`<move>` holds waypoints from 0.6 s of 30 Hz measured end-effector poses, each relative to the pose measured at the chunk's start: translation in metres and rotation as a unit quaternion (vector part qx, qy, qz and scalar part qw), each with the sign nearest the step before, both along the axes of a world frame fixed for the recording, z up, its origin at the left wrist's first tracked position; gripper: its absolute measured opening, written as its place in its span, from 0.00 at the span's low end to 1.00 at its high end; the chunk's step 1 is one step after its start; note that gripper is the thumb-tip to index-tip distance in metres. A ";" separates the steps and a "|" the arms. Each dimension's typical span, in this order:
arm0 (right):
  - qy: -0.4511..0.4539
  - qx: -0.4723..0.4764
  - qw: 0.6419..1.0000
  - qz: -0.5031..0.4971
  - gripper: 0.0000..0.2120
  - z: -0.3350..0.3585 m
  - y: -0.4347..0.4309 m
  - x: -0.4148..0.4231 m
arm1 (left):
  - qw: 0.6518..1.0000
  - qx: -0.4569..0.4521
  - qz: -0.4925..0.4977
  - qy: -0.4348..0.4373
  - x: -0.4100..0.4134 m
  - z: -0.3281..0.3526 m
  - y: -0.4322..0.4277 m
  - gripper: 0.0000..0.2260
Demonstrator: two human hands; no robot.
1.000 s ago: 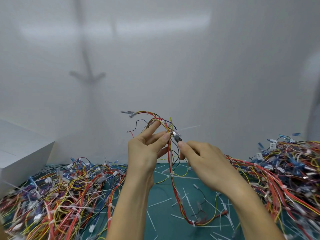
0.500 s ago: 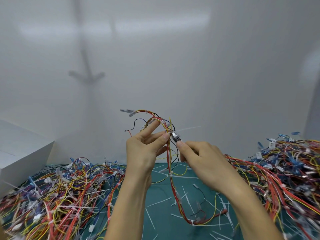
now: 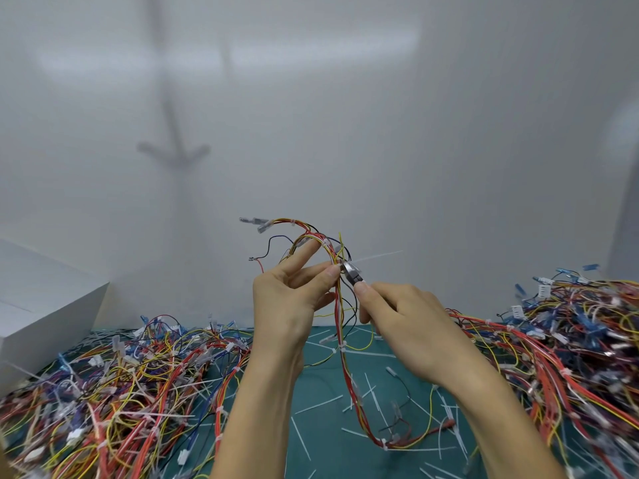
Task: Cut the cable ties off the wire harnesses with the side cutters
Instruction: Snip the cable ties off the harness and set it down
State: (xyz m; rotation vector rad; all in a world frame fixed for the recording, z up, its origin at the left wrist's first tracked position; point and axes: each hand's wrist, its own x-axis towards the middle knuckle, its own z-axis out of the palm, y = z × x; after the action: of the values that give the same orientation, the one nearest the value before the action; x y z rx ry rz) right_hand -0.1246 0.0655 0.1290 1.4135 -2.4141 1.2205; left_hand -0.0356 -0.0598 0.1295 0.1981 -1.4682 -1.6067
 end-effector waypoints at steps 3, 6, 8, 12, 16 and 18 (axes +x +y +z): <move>-0.001 0.000 1.000 -0.002 0.25 0.000 0.000 0.000 | 1.000 0.001 0.003 0.001 -0.001 0.000 0.000 0.18; -0.001 0.000 1.000 0.001 0.25 0.000 0.000 0.000 | 1.000 0.002 0.006 0.002 -0.001 0.000 0.001 0.18; 0.001 0.001 1.000 0.004 0.25 0.000 0.000 0.000 | 1.000 0.002 0.007 0.001 -0.001 -0.001 0.000 0.18; 0.002 -0.001 1.000 0.006 0.26 0.000 0.001 0.000 | 1.000 0.003 0.006 0.000 0.000 0.000 -0.001 0.19; -0.006 -0.004 1.000 0.013 0.26 0.000 0.000 -0.001 | 1.000 -0.005 0.013 -0.006 -0.001 -0.001 -0.001 0.19; -0.010 -0.002 1.000 0.015 0.26 -0.001 0.000 -0.002 | 1.000 -0.010 0.017 -0.009 -0.001 -0.002 -0.001 0.20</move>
State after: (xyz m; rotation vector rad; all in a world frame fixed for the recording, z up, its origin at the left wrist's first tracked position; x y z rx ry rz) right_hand -0.1266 0.0654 0.1284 1.4478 -2.4106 1.2513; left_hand -0.0367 -0.0611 0.1272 0.2243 -1.4865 -1.5664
